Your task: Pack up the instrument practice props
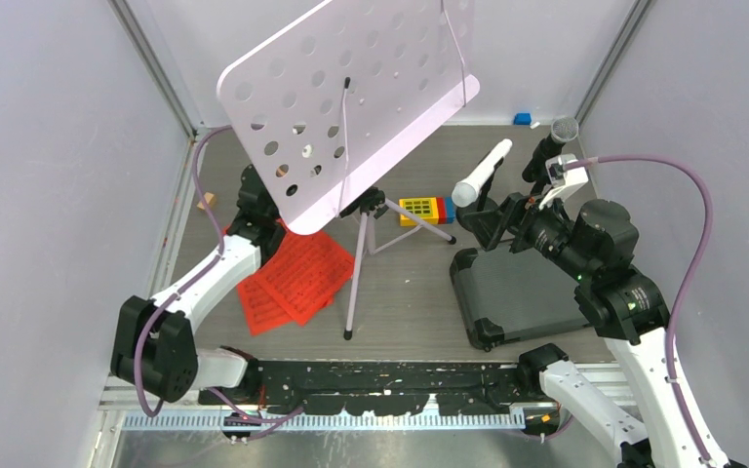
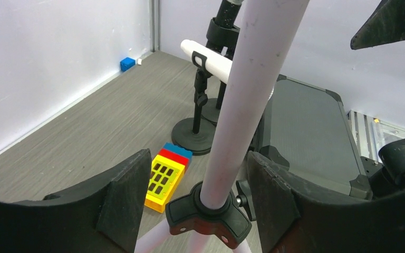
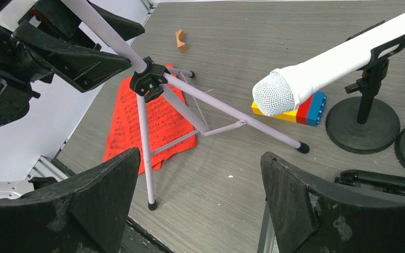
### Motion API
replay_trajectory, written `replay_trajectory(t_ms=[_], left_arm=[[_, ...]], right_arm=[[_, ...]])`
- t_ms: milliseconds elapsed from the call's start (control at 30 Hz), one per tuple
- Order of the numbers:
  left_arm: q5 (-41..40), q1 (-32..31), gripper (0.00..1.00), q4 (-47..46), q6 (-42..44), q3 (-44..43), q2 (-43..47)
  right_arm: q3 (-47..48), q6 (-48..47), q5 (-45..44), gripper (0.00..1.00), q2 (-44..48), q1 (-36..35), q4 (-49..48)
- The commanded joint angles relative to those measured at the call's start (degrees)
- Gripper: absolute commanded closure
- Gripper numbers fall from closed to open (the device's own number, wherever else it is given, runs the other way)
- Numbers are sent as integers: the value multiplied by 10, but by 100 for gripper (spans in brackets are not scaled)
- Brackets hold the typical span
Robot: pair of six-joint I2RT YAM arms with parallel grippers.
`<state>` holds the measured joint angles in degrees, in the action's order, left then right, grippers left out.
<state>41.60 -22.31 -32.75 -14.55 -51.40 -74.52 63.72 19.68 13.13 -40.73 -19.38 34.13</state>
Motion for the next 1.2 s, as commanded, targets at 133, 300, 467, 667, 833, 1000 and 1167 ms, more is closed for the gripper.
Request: replay_trajectory(t_ms=[133, 300, 467, 667, 833, 1000, 1167], left_arm=[[27, -6, 36, -42, 1, -41, -25], [44, -6, 36, -9, 29, -44, -26], [48, -7, 39, 25, 59, -43, -29], [48, -7, 44, 55, 82, -50, -36], [41, -7, 49, 88, 108, -53, -36], [43, -7, 70, 110, 120, -62, -39], [51, -7, 87, 124, 124, -65, -40]], right_arm=[[-4, -1, 0, 10, 2, 0, -7], [-3, -2, 6, 10, -1, 0, 1], [-4, -2, 6, 10, 0, 0, 5], [0, -2, 8, 10, -2, 1, 5], [-3, 0, 8, 10, 0, 0, 7], [-11, 6, 4, 10, 3, 0, 7], [-27, 30, -2, 11, 4, 0, -8]])
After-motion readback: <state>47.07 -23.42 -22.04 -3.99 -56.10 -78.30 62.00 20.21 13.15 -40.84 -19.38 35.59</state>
